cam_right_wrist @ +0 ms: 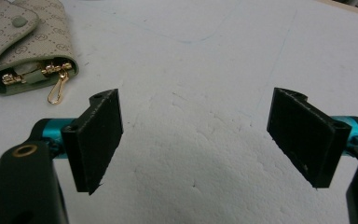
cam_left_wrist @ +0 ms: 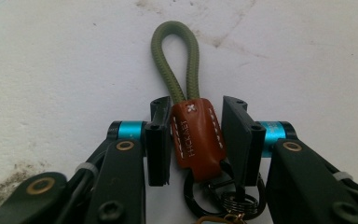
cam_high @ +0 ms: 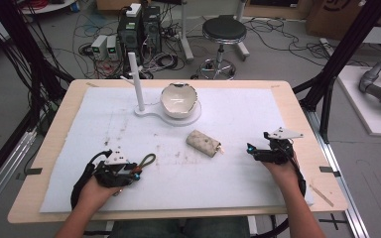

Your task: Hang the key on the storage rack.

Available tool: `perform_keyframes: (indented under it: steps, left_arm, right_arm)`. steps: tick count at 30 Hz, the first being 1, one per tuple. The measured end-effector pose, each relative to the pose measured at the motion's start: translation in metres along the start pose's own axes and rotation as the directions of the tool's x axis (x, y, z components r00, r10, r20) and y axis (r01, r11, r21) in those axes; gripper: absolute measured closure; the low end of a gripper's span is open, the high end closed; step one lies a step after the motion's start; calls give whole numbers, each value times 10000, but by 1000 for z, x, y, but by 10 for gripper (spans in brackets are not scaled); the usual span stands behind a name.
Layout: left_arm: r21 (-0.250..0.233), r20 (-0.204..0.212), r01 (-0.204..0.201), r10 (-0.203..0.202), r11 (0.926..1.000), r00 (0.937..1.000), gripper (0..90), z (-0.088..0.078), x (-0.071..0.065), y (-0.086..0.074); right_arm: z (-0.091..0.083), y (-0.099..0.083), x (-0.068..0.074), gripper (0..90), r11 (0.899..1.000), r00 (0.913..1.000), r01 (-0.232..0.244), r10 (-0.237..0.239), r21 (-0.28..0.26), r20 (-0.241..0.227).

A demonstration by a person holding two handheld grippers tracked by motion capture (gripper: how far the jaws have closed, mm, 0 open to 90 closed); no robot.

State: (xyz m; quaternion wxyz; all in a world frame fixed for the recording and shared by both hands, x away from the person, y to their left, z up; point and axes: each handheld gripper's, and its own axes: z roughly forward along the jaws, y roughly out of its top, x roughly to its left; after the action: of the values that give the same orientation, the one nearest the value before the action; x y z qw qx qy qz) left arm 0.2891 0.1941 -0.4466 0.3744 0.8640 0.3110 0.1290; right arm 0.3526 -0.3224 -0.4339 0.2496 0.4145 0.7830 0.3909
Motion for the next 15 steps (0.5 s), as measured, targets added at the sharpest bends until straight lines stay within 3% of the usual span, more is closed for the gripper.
perform_keyframes:
  steps: [8,15]
  left_arm:
    - [-20,89,-66,67,10000,9999,679,0,2,1]
    - [-443,258,-32,43,9990,9997,688,-3,3,4]
  right_arm:
    - [-1,0,1,184,10000,10000,-1,1,25,-44]
    - [0,0,1,184,10000,10000,-1,1,13,-37]
